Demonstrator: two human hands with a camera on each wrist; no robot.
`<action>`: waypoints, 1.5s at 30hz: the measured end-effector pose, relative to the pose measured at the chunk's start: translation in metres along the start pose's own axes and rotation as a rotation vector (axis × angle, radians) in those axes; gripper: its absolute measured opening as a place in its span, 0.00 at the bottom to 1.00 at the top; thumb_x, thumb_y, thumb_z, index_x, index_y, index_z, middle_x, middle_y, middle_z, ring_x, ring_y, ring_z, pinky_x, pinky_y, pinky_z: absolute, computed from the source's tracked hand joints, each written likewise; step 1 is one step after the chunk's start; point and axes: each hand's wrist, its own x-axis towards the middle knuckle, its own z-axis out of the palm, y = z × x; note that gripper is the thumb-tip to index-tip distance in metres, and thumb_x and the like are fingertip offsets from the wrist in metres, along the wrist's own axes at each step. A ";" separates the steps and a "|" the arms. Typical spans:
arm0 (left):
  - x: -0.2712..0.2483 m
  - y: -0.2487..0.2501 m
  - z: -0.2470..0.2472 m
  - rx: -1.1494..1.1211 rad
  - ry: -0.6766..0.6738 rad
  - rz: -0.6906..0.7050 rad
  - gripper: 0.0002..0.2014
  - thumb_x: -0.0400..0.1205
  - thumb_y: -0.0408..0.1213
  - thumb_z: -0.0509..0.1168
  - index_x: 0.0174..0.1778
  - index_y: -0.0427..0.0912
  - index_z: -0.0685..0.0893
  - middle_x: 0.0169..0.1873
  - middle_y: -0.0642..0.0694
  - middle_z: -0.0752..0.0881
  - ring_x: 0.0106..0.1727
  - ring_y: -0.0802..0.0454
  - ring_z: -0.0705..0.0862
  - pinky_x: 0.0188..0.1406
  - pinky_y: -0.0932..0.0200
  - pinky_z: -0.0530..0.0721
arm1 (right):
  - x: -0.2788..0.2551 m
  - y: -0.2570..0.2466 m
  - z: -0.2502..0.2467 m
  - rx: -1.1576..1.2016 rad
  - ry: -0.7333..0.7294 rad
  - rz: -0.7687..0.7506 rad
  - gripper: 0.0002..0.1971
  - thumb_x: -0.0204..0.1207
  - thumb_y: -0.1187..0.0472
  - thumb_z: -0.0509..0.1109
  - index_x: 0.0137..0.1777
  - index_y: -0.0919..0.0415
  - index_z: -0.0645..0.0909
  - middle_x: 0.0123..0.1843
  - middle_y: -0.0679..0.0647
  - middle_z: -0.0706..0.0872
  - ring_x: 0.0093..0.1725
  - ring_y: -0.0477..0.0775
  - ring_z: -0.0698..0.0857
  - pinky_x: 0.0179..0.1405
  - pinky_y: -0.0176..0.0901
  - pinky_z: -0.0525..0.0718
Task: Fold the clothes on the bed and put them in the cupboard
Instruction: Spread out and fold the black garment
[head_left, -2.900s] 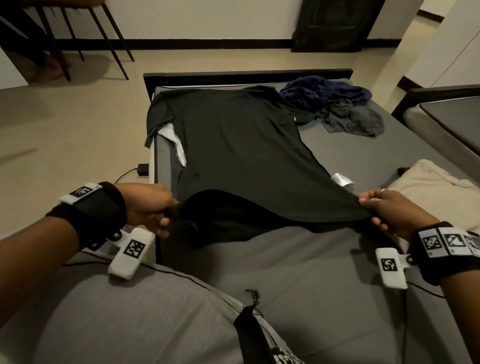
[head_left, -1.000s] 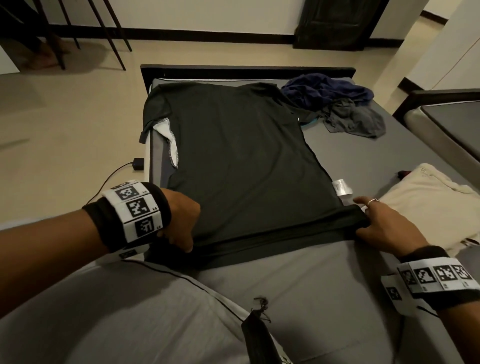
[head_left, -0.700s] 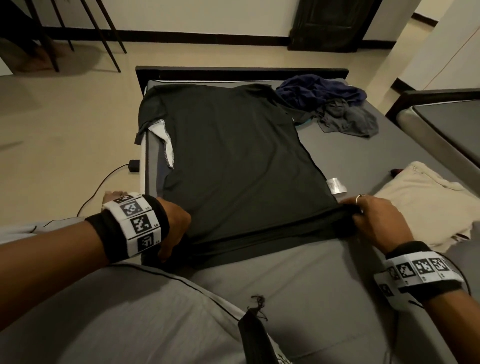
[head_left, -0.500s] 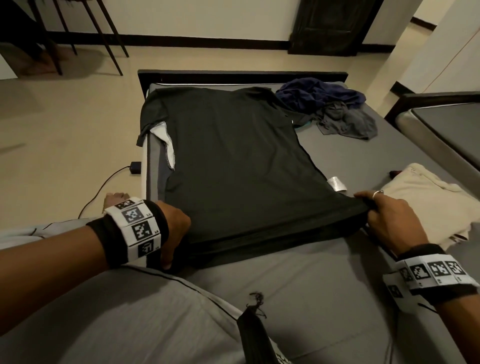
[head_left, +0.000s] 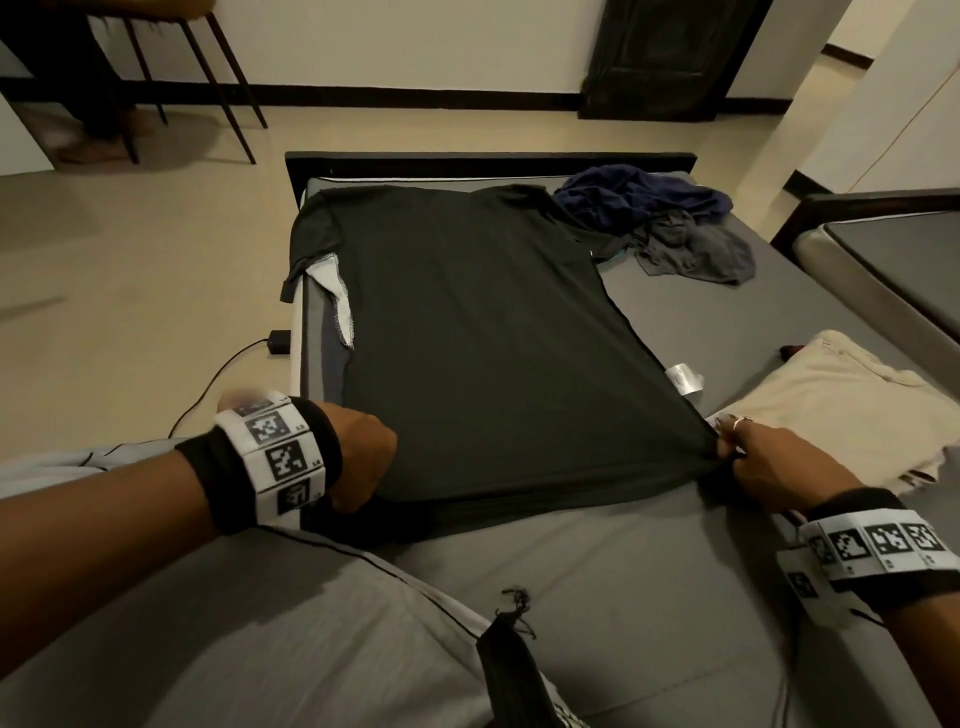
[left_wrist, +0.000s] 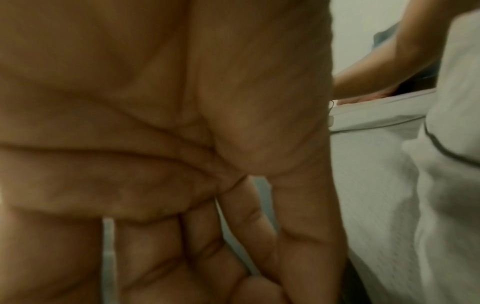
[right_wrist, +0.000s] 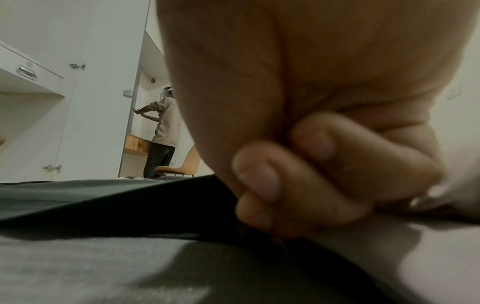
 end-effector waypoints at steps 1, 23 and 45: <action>0.002 -0.003 -0.001 -0.039 -0.053 0.008 0.05 0.83 0.34 0.68 0.42 0.38 0.87 0.32 0.51 0.83 0.37 0.53 0.83 0.43 0.64 0.85 | 0.001 0.001 -0.002 -0.006 -0.021 0.006 0.06 0.83 0.67 0.64 0.50 0.55 0.76 0.50 0.57 0.82 0.49 0.54 0.81 0.55 0.46 0.79; 0.058 -0.115 -0.030 -0.614 0.690 -0.534 0.17 0.80 0.51 0.69 0.41 0.39 0.76 0.49 0.35 0.86 0.42 0.38 0.82 0.47 0.51 0.82 | -0.072 -0.276 0.025 -0.093 0.010 -1.096 0.11 0.79 0.47 0.69 0.58 0.46 0.85 0.56 0.48 0.85 0.54 0.53 0.85 0.47 0.48 0.84; 0.089 -0.136 0.008 -0.929 0.690 -0.508 0.14 0.77 0.48 0.68 0.40 0.40 0.82 0.44 0.39 0.85 0.42 0.38 0.84 0.40 0.53 0.80 | -0.063 -0.344 0.070 -0.243 -0.218 -1.383 0.06 0.82 0.62 0.68 0.56 0.57 0.83 0.53 0.57 0.85 0.50 0.62 0.86 0.48 0.55 0.82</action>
